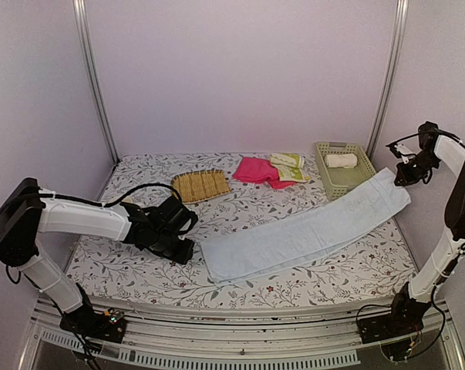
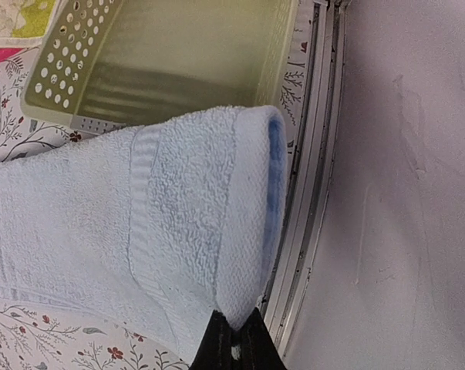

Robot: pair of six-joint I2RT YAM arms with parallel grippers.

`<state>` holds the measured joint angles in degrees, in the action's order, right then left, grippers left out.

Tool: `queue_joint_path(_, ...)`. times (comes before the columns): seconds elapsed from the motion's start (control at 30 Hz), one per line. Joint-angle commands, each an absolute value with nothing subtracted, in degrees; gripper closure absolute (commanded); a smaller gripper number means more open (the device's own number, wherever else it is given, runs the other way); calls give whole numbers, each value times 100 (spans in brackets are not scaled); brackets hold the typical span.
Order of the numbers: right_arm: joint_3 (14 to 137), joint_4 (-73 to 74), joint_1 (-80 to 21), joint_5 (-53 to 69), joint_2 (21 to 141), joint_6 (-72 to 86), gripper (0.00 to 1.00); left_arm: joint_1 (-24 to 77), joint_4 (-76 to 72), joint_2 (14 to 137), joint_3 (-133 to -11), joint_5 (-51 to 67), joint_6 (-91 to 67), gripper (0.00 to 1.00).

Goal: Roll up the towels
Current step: Fold the towel at the center of the board.

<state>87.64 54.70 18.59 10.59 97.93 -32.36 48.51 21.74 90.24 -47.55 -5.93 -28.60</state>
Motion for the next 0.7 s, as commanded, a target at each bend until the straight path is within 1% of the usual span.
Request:
queue_joint_path(0.0, 9235, 5888, 1858, 1406, 9931, -3353, 98, 4787, 2250, 8938, -4680, -666, -2887, 82)
queue_joint_path(0.07, 9253, 6179, 1655, 1902, 9944, -3496, 98, 4780, 2250, 8959, -4704, -677, -2883, 82)
queue_joint_path(0.13, 9054, 6332, 1270, 2089, 9865, -3591, 97, 4771, 2258, 8992, -4746, -687, -2867, 82)
queue_joint_path(0.3, 8570, 6376, 326, 2230, 9844, -3328, 97, 4750, 2265, 9071, -4869, -749, -2848, 82)
queue_joint_path(0.57, 8160, 6313, -612, 3327, 9966, -2915, 97, 4725, 2279, 9212, -4949, -762, -2893, 83)
queue_joint_path(0.67, 7975, 6200, -1016, 3538, 10070, -2830, 97, 4700, 2253, 9237, -4965, -770, -2956, 83)
